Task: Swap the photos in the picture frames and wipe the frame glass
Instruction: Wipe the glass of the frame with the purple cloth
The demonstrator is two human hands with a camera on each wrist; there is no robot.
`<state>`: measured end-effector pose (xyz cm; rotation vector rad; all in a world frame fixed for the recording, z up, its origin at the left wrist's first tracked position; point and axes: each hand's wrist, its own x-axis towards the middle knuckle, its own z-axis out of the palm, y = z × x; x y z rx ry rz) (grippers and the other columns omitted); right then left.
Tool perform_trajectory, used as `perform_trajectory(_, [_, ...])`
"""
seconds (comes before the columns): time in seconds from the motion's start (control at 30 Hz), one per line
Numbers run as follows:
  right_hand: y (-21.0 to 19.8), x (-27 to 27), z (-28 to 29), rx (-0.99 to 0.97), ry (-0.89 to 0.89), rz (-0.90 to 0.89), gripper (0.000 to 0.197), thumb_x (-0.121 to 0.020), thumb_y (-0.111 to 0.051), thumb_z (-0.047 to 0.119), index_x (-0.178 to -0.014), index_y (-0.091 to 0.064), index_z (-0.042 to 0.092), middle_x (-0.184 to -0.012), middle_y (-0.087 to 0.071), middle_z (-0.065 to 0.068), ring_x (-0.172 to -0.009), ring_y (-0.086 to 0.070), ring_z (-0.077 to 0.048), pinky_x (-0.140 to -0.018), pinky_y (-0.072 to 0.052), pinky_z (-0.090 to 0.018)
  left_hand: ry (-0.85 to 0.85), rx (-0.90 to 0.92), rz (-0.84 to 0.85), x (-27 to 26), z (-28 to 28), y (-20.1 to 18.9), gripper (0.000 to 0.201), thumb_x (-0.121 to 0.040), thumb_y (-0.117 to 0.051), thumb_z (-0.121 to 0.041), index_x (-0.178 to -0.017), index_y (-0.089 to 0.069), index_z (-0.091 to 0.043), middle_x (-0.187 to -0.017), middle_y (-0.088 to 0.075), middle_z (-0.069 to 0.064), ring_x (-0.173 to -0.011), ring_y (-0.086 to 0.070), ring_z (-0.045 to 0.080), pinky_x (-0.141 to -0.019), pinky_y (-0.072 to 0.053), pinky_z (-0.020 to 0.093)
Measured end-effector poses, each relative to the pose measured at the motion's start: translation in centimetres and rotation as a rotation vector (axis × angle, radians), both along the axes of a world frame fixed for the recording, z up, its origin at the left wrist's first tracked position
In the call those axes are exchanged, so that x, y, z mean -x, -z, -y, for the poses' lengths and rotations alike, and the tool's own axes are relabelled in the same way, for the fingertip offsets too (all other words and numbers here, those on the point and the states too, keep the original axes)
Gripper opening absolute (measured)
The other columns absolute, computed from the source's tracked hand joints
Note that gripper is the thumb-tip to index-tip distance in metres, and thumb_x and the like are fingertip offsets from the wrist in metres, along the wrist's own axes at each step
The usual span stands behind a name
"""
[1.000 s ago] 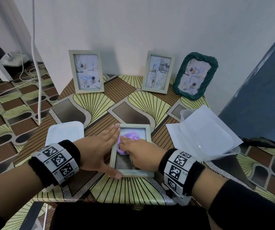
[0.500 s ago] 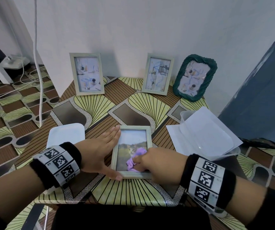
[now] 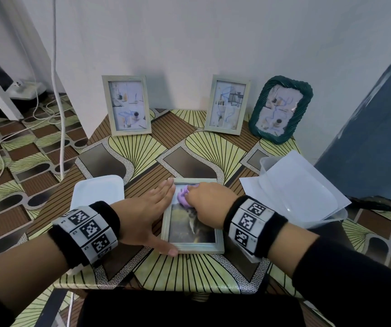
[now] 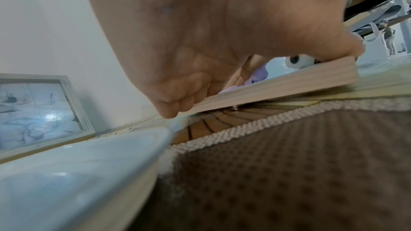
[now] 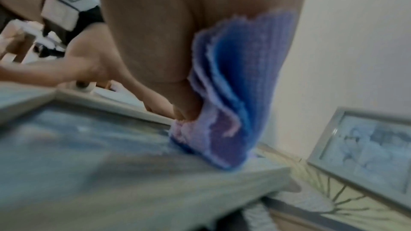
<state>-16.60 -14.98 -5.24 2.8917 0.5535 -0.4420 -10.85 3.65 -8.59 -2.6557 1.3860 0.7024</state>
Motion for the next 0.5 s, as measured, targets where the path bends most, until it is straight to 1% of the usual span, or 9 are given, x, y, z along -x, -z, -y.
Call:
perform_trajectory(0.1, [-0.1, -0.8, -1.4, -0.061, 0.033, -0.021, 0.032, -0.095, -0.052, 0.011, -0.127, -0.055, 0.011, -0.13, -0.056, -0.01, -0.118, -0.056, -0.029, -0.091, -0.046, -0.036, 0.008, 0.012, 0.004, -0.1, 0.0, 0.0, 0.144, -0.053, -0.041, -0.1, -0.144, 0.034, -0.016, -0.15, 0.042, -0.002, -0.137, 0.039, 0.005, -0.115, 0.012, 0.022])
perform_trajectory(0.13, [-0.2, -1.0, -1.6, -0.07, 0.024, -0.037, 0.027, -0.095, -0.052, 0.01, -0.121, -0.058, 0.012, -0.13, -0.056, -0.009, -0.118, -0.056, -0.029, -0.091, -0.046, -0.036, 0.008, 0.015, 0.005, -0.1, 0.0, 0.0, 0.145, -0.053, -0.041, -0.1, -0.145, 0.033, -0.016, -0.15, 0.042, -0.003, -0.137, 0.038, 0.005, -0.115, 0.011, 0.022])
perform_trajectory(0.17, [-0.2, -1.1, -1.7, -0.085, 0.014, -0.053, 0.02, -0.094, -0.051, 0.009, -0.112, -0.06, 0.013, -0.128, -0.057, -0.009, -0.117, -0.055, -0.028, -0.09, -0.046, -0.035, 0.008, 0.016, 0.009, -0.1, 0.0, 0.1, 0.145, -0.053, -0.041, -0.1, -0.145, 0.033, -0.016, -0.15, 0.042, -0.003, -0.137, 0.038, 0.004, -0.115, 0.011, 0.022])
perform_trajectory(0.2, [-0.2, -1.1, -1.5, -0.105, 0.007, -0.07, 0.013, -0.094, -0.05, 0.007, -0.102, -0.058, 0.015, -0.124, -0.058, -0.008, -0.115, -0.056, -0.028, -0.091, -0.045, -0.035, 0.007, 0.015, 0.015, -0.1, 0.0, 0.1, 0.145, -0.053, -0.04, -0.1, -0.145, 0.033, -0.016, -0.15, 0.042, -0.003, -0.137, 0.038, 0.004, -0.116, 0.009, 0.022])
perform_trajectory(0.23, [-0.2, -1.0, -1.2, -0.129, 0.004, -0.09, 0.012, -0.094, -0.048, 0.006, -0.096, -0.055, 0.015, -0.121, -0.059, -0.008, -0.112, -0.056, -0.027, -0.092, -0.047, -0.035, 0.006, 0.011, 0.024, -0.1, 0.0, 0.1, 0.145, -0.052, -0.039, -0.101, -0.145, 0.032, -0.015, -0.15, 0.042, -0.003, -0.138, 0.037, 0.005, -0.117, 0.008, 0.023])
perform_trajectory(0.27, [0.0, -0.8, -0.9, -0.157, 0.003, -0.108, 0.012, -0.093, -0.047, 0.005, -0.094, -0.055, 0.014, -0.119, -0.059, -0.007, -0.109, -0.056, -0.027, -0.094, -0.047, -0.036, 0.004, 0.006, 0.032, -0.1, 0.0, 0.1, 0.145, -0.052, -0.038, -0.101, -0.145, 0.032, -0.015, -0.15, 0.042, -0.003, -0.139, 0.035, 0.006, -0.118, 0.006, 0.023])
perform_trajectory(0.33, [0.4, -0.2, -0.2, -0.247, 0.013, -0.117, 0.015, -0.094, -0.049, 0.005, -0.099, -0.061, 0.009, -0.114, -0.06, -0.007, -0.105, -0.057, -0.028, -0.093, -0.047, -0.039, 0.002, 0.002, 0.044, -0.1, 0.1, 0.1, 0.145, -0.052, -0.038, -0.102, -0.146, 0.03, -0.015, -0.151, 0.041, -0.003, -0.14, 0.033, 0.007, -0.119, 0.003, 0.024])
perform_trajectory(0.4, [0.6, 0.7, 0.2, -0.315, -0.034, -0.12, 0.018, -0.095, -0.05, 0.005, -0.105, -0.065, 0.008, -0.112, -0.06, -0.005, -0.103, -0.057, -0.028, -0.093, -0.046, -0.038, 0.007, 0.003, 0.05, -0.1, 0.1, 0.1, 0.145, -0.052, -0.038, -0.101, -0.147, 0.03, -0.014, -0.152, 0.039, -0.002, -0.141, 0.032, 0.008, -0.118, 0.004, 0.024])
perform_trajectory(0.5, [0.8, 2.4, 0.9, -0.352, -0.155, -0.162, 0.028, -0.095, -0.048, 0.004, -0.112, -0.067, 0.017, -0.111, -0.062, -0.004, -0.098, -0.057, -0.029, -0.09, -0.046, -0.037, 0.023, -0.007, 0.058, -0.1, 0.1, 0.0, 0.145, -0.054, -0.038, -0.1, -0.145, 0.031, -0.013, -0.152, 0.039, 0.0, -0.141, 0.032, 0.009, -0.116, 0.009, 0.022])
